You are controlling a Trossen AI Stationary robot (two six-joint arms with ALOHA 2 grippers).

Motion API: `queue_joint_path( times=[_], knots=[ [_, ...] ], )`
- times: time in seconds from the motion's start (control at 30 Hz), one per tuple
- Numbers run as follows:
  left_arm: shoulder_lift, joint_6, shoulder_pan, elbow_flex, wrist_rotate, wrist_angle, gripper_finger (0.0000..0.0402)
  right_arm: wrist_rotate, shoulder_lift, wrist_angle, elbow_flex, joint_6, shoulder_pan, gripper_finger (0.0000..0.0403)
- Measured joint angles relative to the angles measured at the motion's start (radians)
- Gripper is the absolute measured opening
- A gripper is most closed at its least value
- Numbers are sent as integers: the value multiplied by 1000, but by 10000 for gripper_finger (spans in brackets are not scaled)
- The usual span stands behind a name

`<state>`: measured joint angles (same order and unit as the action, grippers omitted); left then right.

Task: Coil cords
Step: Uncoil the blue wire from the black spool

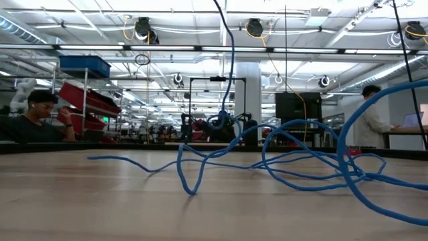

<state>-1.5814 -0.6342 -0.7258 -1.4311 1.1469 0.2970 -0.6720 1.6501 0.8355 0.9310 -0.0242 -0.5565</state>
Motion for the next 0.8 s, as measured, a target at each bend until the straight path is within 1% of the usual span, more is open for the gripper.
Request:
queue_joint_path(
  times=[0.07,0.1,0.27,0.33,0.53,0.63,0.8],
  knots=[
    [0,0,0,0,0,0,8,-1,0,0,0,-13,-6,14],
    [0,0,0,0,0,0,8,-3,0,0,0,-17,-10,8],
    [0,-2,2,0,6,-11,8,-7,0,-68,61,-37,-45,2],
    [0,-1,6,0,11,-29,8,-7,0,-148,113,-52,-64,2],
    [0,-1,9,0,116,-77,8,-16,0,-481,344,-93,-137,1],
    [0,-1,9,0,130,-92,8,-99,0,-585,433,-128,-185,1],
    [0,-2,6,-1,104,-191,8,-362,0,-630,501,-248,-273,0]
  ],
)
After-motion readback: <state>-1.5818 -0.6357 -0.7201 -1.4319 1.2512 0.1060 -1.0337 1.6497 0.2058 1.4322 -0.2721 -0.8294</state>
